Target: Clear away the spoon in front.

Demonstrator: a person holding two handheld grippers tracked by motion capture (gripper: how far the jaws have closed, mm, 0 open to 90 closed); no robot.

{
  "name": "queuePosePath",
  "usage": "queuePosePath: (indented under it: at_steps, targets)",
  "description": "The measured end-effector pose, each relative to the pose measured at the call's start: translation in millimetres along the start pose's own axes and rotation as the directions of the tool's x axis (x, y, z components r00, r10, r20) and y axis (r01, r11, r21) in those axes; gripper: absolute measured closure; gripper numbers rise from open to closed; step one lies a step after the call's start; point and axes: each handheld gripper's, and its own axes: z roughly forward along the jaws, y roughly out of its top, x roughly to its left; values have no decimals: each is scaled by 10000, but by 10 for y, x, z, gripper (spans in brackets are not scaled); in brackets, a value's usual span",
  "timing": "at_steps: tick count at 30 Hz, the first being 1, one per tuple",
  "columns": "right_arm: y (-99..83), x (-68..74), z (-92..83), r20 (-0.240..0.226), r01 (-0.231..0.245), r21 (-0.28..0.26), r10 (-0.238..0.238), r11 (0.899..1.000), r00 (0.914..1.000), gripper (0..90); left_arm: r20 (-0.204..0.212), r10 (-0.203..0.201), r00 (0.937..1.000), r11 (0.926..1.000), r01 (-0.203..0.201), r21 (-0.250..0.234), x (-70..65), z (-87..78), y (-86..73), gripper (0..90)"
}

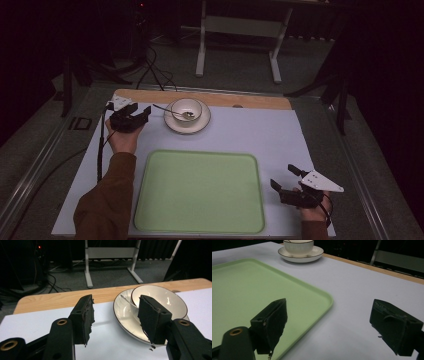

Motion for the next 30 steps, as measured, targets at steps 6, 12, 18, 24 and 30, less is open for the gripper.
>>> queuePosePath:
  at_steps: [6,12,18,24,30]
  targets:
    - [-2,-3,2,-27,-19,-11,19,10000,10000,142,237,-179,9996,9998,175,137,32,68,38,494]
    - [-1,6,11,-62,23,52,-23,10000,10000,142,581,287,9979,9976,-322,617,-9,193,28,525]
    - [-1,5,10,-65,23,47,-23,10000,10000,142,848,-34,9964,9962,-40,870,-10,322,2,553]
    - [-1,3,5,-57,11,46,-11,10000,10000,142,960,209,9952,9925,-323,1183,-60,426,-3,555]
    - [-1,2,-1,-39,18,28,-17,10000,10000,142,1199,-68,9928,9911,-93,1330,-88,509,-6,655]
